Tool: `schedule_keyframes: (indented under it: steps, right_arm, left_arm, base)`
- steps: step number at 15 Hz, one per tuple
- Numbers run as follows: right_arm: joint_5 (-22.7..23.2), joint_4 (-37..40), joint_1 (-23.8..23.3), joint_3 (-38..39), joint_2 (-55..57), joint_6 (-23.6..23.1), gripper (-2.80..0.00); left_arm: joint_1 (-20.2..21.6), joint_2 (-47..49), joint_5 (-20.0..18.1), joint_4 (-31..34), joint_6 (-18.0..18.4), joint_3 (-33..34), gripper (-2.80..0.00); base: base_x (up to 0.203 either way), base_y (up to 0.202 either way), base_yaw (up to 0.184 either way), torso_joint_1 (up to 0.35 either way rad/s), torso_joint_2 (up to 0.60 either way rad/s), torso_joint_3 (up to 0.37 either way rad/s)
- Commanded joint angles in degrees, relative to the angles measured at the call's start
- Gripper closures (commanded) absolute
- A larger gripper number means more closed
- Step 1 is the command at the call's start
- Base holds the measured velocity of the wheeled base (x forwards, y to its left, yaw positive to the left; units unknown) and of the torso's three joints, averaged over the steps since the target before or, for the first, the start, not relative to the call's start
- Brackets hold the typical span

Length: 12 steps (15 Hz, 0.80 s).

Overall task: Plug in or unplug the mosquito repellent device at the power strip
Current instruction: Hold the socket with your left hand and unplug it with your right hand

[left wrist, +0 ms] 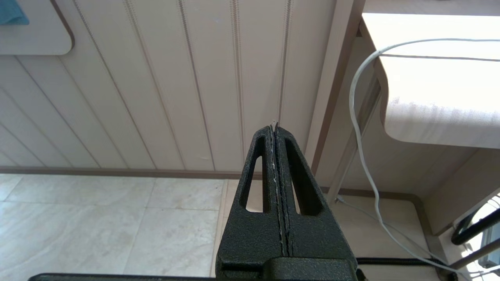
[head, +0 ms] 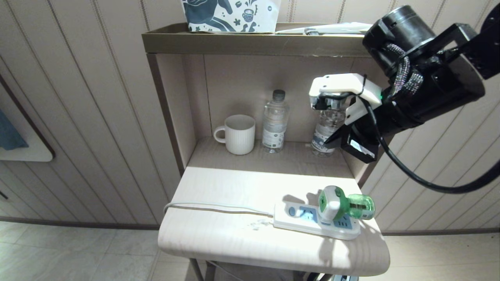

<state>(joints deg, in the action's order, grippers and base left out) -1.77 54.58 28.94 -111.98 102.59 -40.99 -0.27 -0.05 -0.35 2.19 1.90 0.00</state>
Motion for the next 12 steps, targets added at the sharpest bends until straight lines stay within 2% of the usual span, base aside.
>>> schedule_keyframes:
  steps: [1, 6, 10, 11, 12]
  right_arm:
    - [-2.97, 0.67, 0.39, -0.15, 0.53, -2.61, 0.00]
    - [-4.57, 1.35, 4.20, 0.45, -2.28, -2.92, 0.00]
    - [-6.28, 14.06, 7.92, 0.75, -7.80, -2.57, 0.00]
    - [-6.64, 16.79, 8.59, 0.75, -8.11, -3.28, -2.80]
    - [-8.03, 18.51, 10.12, 0.45, -7.95, -3.92, -2.80]
  left_arm:
    - [0.00, 0.05, 0.00, 0.00, 0.03, 0.00, 0.00]
    - [0.00, 0.05, 0.00, 0.00, 0.03, 0.00, 0.00]
    - [0.00, 0.05, 0.00, 0.00, 0.03, 0.00, 0.00]
    - [0.00, 0.05, 0.00, 0.00, 0.03, 0.00, 0.00]
    - [0.00, 0.05, 0.00, 0.00, 0.03, 0.00, 0.00]
  base:
    - [0.000, 0.000, 0.000, 0.000, 0.00, 0.000]
    - [0.000, 0.000, 0.000, 0.000, 0.00, 0.000]
    - [0.000, 0.000, 0.000, 0.000, 0.00, 0.000]
    - [0.000, 0.000, 0.000, 0.000, 0.00, 0.000]
    - [0.000, 0.000, 0.000, 0.000, 0.00, 0.000]
